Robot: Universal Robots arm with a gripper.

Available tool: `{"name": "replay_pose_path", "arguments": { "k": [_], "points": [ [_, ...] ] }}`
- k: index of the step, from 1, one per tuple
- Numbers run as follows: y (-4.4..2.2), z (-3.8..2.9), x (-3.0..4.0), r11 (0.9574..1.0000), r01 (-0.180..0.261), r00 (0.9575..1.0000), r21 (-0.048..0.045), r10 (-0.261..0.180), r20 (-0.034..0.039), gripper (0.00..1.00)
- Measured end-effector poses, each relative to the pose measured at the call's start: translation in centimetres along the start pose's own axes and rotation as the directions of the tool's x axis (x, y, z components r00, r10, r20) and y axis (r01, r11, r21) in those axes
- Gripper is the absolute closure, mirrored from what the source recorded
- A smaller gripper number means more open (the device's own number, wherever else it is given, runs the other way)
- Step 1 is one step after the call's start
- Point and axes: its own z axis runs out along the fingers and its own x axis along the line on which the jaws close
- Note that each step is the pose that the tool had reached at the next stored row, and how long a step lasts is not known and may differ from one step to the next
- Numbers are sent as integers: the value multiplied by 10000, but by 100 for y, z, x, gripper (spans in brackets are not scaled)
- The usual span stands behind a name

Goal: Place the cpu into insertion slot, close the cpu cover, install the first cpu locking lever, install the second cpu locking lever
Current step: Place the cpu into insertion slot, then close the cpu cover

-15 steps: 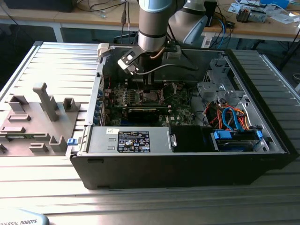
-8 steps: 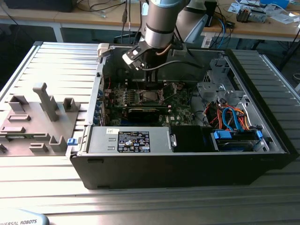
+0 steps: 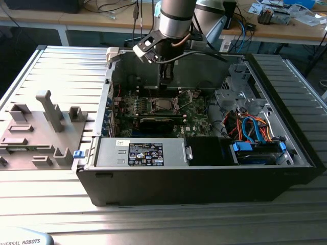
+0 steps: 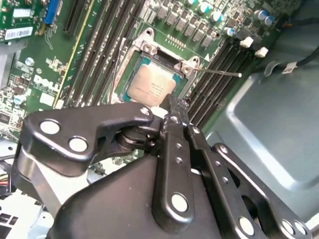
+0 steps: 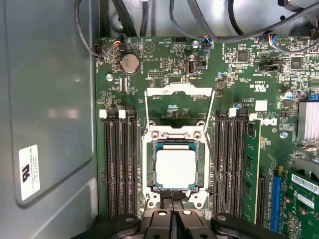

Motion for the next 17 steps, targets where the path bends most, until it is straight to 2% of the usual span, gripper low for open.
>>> {"name": "replay_pose_path", "arguments": {
  "k": [11, 17],
  "points": [
    [2, -1, 0, 10000, 2, 10000, 1, -2, -20, 89],
    [47, -4, -1, 10000, 0, 10000, 1, 0, 0, 89]
  ]
}}
